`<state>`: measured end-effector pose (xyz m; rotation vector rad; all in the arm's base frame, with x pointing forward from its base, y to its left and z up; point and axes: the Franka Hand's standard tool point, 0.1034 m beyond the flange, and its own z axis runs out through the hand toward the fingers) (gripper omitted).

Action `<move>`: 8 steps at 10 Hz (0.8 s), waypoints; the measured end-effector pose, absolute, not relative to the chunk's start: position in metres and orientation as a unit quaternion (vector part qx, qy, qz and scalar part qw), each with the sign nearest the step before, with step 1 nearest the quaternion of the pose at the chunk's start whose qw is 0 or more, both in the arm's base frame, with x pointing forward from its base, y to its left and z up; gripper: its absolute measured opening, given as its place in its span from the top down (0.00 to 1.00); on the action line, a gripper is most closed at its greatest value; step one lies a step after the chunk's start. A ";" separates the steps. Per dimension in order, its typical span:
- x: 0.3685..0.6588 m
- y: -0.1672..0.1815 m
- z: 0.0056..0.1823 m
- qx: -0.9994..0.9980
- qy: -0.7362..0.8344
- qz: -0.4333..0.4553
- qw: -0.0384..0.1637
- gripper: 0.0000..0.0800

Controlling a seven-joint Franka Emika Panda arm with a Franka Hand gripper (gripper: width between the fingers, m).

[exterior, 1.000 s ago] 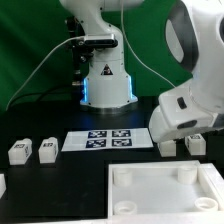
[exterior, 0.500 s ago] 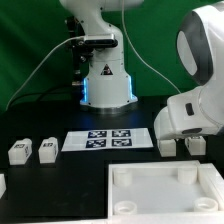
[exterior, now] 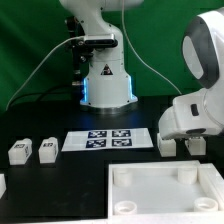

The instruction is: Assemble one leg

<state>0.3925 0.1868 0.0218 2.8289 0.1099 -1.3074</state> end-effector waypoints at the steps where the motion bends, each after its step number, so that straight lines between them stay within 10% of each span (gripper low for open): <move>1: 0.390 0.187 0.019 0.906 0.036 -0.422 0.012 0.19; 5: 0.385 0.187 0.008 0.904 0.038 -0.425 0.011 0.19; 8: 0.385 0.187 0.008 0.904 0.038 -0.425 0.011 0.48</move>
Offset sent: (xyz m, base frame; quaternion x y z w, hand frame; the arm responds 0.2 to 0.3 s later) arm -0.0032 -0.0004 -0.0188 0.0087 0.0096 0.0023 0.9999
